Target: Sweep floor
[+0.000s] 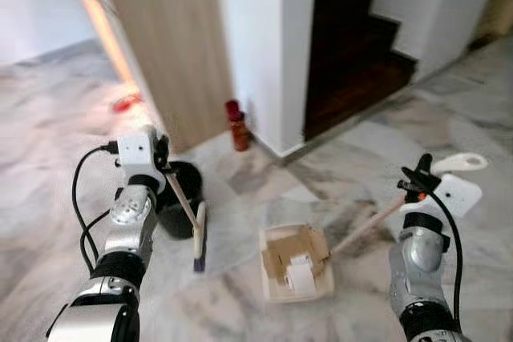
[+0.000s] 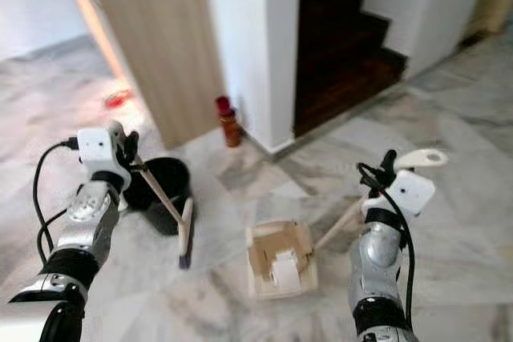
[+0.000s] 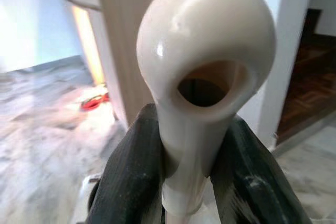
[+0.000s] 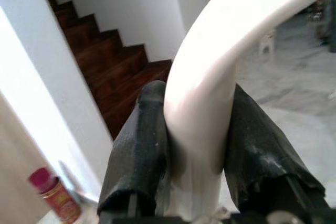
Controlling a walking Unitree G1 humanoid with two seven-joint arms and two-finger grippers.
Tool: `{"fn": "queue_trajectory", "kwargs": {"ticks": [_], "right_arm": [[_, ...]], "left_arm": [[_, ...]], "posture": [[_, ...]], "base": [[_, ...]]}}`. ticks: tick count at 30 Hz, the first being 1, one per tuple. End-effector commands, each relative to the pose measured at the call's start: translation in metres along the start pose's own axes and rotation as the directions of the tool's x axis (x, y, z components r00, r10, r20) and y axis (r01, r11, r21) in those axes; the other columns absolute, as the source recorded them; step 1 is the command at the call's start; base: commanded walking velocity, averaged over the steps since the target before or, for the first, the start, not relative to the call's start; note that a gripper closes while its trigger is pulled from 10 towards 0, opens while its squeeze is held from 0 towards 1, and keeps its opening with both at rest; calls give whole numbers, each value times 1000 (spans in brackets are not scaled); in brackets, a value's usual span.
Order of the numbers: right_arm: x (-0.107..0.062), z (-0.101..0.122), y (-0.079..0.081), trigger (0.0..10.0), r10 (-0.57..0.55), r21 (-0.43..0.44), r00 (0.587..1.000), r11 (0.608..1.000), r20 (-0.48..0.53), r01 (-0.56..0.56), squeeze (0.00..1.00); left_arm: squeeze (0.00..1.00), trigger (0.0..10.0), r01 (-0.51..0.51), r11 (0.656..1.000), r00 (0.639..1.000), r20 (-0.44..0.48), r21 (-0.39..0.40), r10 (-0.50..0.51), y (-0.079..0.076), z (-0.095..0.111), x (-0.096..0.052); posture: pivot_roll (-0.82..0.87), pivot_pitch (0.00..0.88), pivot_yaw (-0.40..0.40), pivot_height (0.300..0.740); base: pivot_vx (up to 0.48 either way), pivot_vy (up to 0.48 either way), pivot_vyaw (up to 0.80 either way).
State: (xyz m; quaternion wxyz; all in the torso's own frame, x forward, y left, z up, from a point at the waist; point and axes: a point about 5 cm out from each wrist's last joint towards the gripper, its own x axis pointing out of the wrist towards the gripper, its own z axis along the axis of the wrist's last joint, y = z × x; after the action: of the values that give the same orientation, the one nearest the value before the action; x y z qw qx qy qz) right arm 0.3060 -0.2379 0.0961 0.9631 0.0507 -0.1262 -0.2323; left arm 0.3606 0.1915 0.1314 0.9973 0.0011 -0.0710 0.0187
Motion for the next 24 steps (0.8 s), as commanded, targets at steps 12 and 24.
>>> {"fn": "queue_trajectory", "kwargs": {"ticks": [12, 24], "right_arm": [[10, 14, 10, 10000, 13, 43, 998, 999, 56, -16, 0], [10, 13, 11, 10000, 19, 48, 999, 999, 46, -21, 0]], "left_arm": [[0, 10000, -12, 1000, 997, 70, 7, 12, 3, 15, 6], [0, 10000, -9, 1000, 997, 74, 13, 8, 2, 16, 6]], "posture": [[-7, 3, 62, 740], [4, 14, 64, 740]], "base": [[0, 0, 200], [0, 0, 0]]}}
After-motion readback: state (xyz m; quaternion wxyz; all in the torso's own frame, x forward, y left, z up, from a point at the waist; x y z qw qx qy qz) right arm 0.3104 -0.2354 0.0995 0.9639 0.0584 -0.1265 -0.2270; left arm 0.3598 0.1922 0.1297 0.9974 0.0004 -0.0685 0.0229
